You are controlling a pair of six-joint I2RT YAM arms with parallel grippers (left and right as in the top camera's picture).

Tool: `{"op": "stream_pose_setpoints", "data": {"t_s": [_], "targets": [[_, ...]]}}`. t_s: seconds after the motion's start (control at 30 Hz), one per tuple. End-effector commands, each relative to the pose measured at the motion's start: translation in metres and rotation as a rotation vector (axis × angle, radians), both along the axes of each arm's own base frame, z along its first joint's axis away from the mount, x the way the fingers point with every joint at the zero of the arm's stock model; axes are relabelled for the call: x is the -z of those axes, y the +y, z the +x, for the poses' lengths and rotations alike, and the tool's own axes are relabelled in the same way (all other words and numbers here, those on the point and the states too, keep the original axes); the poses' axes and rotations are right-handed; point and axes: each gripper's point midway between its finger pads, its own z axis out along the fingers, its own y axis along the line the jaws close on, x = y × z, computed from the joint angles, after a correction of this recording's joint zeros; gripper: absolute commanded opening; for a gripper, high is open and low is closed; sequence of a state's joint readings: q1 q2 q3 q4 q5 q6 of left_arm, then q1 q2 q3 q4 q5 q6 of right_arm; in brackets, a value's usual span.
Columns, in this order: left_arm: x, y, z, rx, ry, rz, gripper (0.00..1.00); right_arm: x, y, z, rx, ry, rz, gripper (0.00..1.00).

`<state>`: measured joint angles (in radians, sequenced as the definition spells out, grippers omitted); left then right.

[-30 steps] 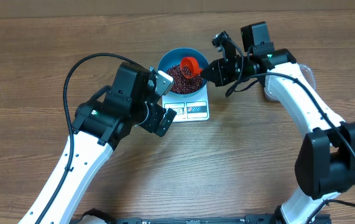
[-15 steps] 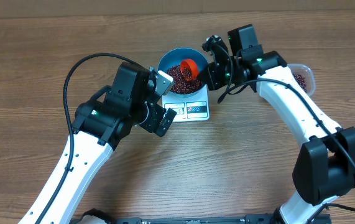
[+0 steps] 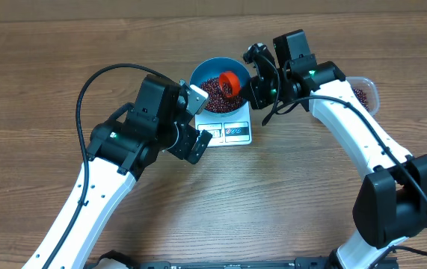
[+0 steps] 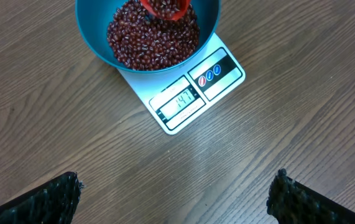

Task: Scoop item into bowl and weigh 150g on scale

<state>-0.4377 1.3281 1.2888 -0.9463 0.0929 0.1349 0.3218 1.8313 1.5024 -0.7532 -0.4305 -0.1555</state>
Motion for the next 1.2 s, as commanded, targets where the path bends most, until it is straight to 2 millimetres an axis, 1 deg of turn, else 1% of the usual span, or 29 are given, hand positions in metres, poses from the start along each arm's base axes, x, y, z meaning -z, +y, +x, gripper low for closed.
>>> {"op": "stream_pose_setpoints", "data": {"t_s": [0.0, 0.07, 0.13, 0.17, 0.27, 0.3, 0.4, 0.43, 0.5, 0.53, 0.57, 0.63, 0.7, 0.73, 0.9, 1.0, 1.1, 1.17], "targets": [[-0.001, 0.001, -0.001, 0.012, -0.013, 0.012, 1.00, -0.035, 0.001, 0.007, 0.015, -0.103, 0.004, 0.04], [-0.001, 0.001, -0.001, 0.012, -0.013, 0.012, 1.00, -0.038, 0.004, 0.006, 0.007, -0.097, 0.023, 0.04], [-0.001, 0.001, -0.001, 0.012, -0.013, 0.012, 1.00, -0.038, 0.007, -0.001, -0.074, -0.126, 0.005, 0.04], [-0.001, 0.001, -0.001, 0.012, -0.013, 0.012, 0.99, -0.037, 0.007, -0.002, -0.085, -0.137, -0.016, 0.04], [-0.001, 0.001, -0.001, 0.012, -0.013, 0.012, 1.00, -0.035, 0.001, 0.005, 0.007, -0.121, -0.035, 0.04], [-0.001, 0.001, -0.001, 0.012, -0.013, 0.012, 1.00, -0.036, 0.002, 0.004, 0.007, -0.115, -0.026, 0.03], [-0.001, 0.001, -0.001, 0.012, -0.013, 0.012, 1.00, -0.036, 0.009, -0.006, -0.097, -0.137, -0.028, 0.04], [-0.001, 0.001, -0.001, 0.012, -0.013, 0.012, 1.00, -0.036, 0.009, -0.007, -0.107, -0.146, -0.044, 0.04], [-0.001, 0.001, -0.001, 0.012, -0.013, 0.012, 1.00, -0.035, 0.006, -0.003, -0.073, -0.153, -0.065, 0.04], [-0.001, 0.001, -0.001, 0.012, -0.013, 0.012, 1.00, -0.037, 0.005, 0.001, -0.027, -0.145, -0.057, 0.04], [-0.001, 0.001, -0.001, 0.012, -0.013, 0.012, 1.00, -0.038, 0.005, 0.002, -0.019, -0.140, -0.048, 0.04], [-0.001, 0.001, -0.001, 0.012, -0.013, 0.012, 1.00, -0.038, 0.007, -0.001, -0.044, -0.142, -0.041, 0.04], [-0.001, 0.001, -0.001, 0.012, -0.013, 0.012, 1.00, -0.038, 0.015, -0.010, -0.145, -0.165, -0.045, 0.04], [-0.001, 0.001, -0.001, 0.012, -0.013, 0.012, 1.00, -0.037, 0.015, -0.011, -0.154, -0.171, -0.056, 0.04], [-0.001, 0.001, -0.001, 0.012, -0.013, 0.012, 1.00, -0.037, 0.009, -0.002, -0.056, -0.154, -0.066, 0.04], [-0.001, 0.001, -0.001, 0.012, -0.013, 0.012, 1.00, -0.036, 0.009, -0.003, -0.061, -0.152, -0.065, 0.04], [-0.001, 0.001, -0.001, 0.012, -0.013, 0.012, 1.00, -0.035, 0.016, -0.013, -0.149, -0.166, -0.071, 0.03], [-0.001, 0.001, -0.001, 0.012, -0.013, 0.012, 1.00, -0.035, 0.014, -0.011, -0.140, -0.167, -0.082, 0.04]]}}
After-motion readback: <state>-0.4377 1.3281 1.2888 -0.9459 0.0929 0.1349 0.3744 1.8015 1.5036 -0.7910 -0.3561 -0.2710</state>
